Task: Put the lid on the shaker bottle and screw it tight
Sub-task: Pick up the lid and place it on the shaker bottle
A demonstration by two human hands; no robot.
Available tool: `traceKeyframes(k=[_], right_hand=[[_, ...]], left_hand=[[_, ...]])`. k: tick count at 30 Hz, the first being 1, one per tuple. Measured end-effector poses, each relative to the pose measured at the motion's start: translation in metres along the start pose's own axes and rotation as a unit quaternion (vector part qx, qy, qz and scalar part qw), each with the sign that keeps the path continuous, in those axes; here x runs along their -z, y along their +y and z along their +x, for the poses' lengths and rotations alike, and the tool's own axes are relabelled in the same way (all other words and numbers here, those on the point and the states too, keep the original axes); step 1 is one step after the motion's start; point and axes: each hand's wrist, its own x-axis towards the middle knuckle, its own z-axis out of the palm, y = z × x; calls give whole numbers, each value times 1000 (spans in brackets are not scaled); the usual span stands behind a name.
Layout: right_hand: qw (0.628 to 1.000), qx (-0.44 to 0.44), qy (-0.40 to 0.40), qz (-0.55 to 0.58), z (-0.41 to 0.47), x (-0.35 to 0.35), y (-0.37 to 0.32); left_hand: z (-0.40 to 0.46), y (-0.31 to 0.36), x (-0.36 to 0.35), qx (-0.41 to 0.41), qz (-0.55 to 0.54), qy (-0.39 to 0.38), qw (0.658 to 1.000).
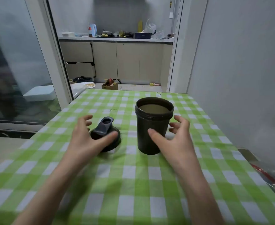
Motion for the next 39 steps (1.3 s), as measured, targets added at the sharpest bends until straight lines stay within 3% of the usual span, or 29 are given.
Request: traceKeyframes(k=[5, 16, 20, 27, 31, 35, 39], right_hand=[[999, 28, -37, -26, 0, -20, 2], [999, 35, -4, -28, 5, -24, 15], [1000, 23, -4, -19, 2, -24, 12], [999, 13, -24, -23, -5, -26, 9], [999, 21, -35, -18, -6, -26, 11], [999, 21, -37, -23, -6, -27, 11], [998, 23, -37, -35, -5, -26, 12]], left_hand=[[7, -12, -11, 5, 126, -83, 989], [13, -20, -16, -34, 275, -41, 960], [11, -16, -14, -55, 220, -20, 974], [10, 14, -1, -26, -31, 53, 998], [4, 59, 7, -82, -146, 12, 986], [0, 91, 1, -151, -124, -73, 978], [3, 102, -11, -195, -30, -94, 976]])
